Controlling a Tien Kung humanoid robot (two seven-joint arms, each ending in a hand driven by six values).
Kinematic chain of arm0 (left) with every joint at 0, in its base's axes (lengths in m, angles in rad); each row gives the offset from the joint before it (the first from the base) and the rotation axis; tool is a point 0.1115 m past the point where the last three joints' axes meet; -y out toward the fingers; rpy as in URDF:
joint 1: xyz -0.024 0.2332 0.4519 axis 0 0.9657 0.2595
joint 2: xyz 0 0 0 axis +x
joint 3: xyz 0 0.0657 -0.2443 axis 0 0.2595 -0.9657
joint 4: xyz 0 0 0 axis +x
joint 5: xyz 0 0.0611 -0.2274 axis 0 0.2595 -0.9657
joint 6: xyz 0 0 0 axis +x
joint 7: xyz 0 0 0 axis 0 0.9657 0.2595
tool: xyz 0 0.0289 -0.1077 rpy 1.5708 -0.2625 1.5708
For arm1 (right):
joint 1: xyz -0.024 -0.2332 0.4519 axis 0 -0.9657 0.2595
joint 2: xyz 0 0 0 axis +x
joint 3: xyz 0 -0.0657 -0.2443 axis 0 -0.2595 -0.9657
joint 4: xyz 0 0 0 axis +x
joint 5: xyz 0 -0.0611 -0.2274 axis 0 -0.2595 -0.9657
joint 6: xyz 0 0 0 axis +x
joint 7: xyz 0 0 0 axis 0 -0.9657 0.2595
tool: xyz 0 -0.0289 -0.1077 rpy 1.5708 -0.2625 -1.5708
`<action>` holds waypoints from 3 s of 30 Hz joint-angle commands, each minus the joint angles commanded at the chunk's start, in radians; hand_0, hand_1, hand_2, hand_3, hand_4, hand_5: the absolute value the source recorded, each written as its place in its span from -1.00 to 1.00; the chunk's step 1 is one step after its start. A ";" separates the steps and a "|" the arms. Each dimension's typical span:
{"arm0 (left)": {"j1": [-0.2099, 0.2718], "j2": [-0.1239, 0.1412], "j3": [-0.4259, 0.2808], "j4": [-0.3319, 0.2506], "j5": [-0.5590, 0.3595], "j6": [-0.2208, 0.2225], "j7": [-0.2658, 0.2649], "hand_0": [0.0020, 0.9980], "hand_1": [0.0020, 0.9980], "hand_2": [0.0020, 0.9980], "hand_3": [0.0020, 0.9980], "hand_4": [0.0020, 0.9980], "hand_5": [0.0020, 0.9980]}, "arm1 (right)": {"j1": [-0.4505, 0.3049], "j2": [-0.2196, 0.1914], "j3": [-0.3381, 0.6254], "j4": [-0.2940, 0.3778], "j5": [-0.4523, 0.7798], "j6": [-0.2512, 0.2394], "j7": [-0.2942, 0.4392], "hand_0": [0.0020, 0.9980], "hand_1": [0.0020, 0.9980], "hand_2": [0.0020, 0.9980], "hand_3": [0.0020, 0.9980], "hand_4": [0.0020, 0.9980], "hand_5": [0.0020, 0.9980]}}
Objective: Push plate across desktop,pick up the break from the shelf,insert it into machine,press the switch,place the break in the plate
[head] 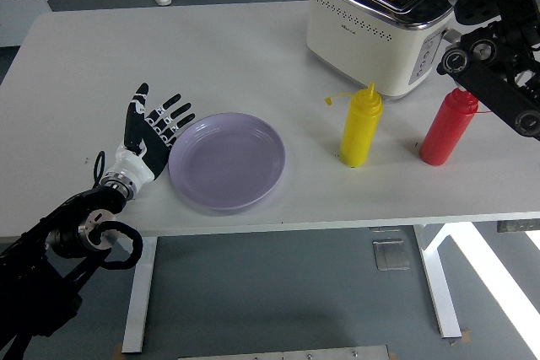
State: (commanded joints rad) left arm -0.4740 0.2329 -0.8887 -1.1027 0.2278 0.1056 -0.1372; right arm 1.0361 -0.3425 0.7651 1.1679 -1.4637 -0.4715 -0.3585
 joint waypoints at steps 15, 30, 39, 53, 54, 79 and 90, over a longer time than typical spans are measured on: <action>0.071 0.028 -0.222 -0.095 -0.105 0.000 0.031 0.71 0.56 0.51 0.61 0.56 1.00 | 0.057 0.026 -0.041 -0.142 0.029 -0.022 0.012 0.08 0.07 0.00 -0.02 -0.82 -1.00; 0.139 0.059 -0.398 -0.213 -0.143 0.010 0.047 0.70 0.56 0.50 0.60 0.57 1.00 | 0.074 0.053 -0.103 -0.229 0.076 -0.039 0.024 0.08 0.07 0.00 -0.02 -0.81 -1.00; 0.159 0.064 -0.416 -0.234 -0.137 0.014 0.041 0.69 0.55 0.49 0.59 0.57 1.00 | 0.094 0.081 -0.148 -0.305 0.088 -0.059 0.051 0.08 0.07 0.00 -0.02 -0.81 -1.00; 0.171 0.069 -0.447 -0.261 -0.132 0.018 0.035 0.69 0.55 0.49 0.59 0.58 0.99 | 0.137 0.128 -0.213 -0.431 0.078 -0.073 0.076 0.07 0.08 0.02 0.01 -0.81 -1.00; 0.172 0.069 -0.448 -0.262 -0.132 0.018 0.035 0.69 0.55 0.49 0.59 0.58 0.99 | 0.138 0.130 -0.217 -0.434 0.077 -0.070 0.076 0.07 0.08 0.02 0.01 -0.81 -1.00; 0.193 0.071 -0.472 -0.295 -0.148 0.019 0.038 0.69 0.55 0.49 0.58 0.57 0.98 | 0.136 0.183 -0.285 -0.473 0.044 0.036 0.095 0.47 0.54 0.53 0.45 0.03 -0.87; 0.195 0.072 -0.475 -0.292 -0.161 0.018 0.042 0.68 0.55 0.49 0.58 0.57 0.97 | 0.139 0.191 -0.294 -0.496 0.069 0.070 0.099 0.50 0.56 0.57 0.49 0.07 -0.85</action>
State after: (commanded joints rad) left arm -0.2786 0.3047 -1.3640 -1.3952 0.0673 0.1240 -0.0951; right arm 1.1751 -0.1517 0.4710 0.6717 -1.3943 -0.4012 -0.2593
